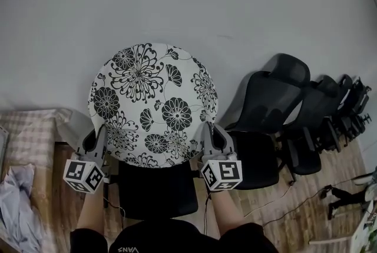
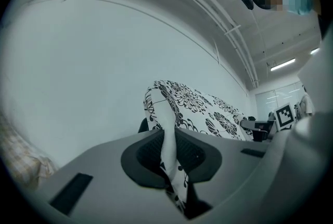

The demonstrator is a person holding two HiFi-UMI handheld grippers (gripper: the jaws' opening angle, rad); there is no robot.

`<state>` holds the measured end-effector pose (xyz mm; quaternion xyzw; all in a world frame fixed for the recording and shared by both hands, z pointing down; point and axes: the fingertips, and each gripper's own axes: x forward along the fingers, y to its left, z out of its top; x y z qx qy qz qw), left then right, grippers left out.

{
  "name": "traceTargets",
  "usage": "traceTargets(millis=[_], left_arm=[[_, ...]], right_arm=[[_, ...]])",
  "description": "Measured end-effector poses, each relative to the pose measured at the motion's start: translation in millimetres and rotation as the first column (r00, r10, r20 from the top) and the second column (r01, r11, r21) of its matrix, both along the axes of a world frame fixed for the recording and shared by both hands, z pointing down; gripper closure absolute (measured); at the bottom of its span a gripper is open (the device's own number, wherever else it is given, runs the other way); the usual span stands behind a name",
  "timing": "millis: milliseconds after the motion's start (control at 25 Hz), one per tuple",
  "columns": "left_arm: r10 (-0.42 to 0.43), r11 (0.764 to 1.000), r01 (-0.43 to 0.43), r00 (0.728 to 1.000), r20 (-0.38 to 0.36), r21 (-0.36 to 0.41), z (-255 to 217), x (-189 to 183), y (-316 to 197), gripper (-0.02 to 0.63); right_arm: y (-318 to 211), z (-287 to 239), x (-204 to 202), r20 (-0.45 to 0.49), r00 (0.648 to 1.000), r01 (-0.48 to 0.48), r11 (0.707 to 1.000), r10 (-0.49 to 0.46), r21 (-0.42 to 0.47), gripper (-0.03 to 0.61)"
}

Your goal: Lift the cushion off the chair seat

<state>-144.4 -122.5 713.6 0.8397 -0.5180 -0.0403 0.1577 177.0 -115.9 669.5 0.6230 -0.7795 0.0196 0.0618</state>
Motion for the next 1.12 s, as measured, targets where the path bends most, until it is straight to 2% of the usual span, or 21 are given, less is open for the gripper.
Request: traceTargets(millis=[480, 1120], left_arm=[[0.002, 0.999, -0.002, 1.0, 0.001, 0.047, -1.3, 0.1, -1.9, 0.572], [-0.007, 0.998, 0.006, 1.0, 0.016, 0.058, -3.4, -0.9, -1.2, 0.572]], right_arm=[[2.4, 0.6, -0.2, -0.007, 1.0, -0.008, 0.999, 0.008, 0.045, 0.546], [0.9, 3.9, -1.5, -0.02, 1.0, -0.003, 0.999, 0.004, 0.036, 0.546]])
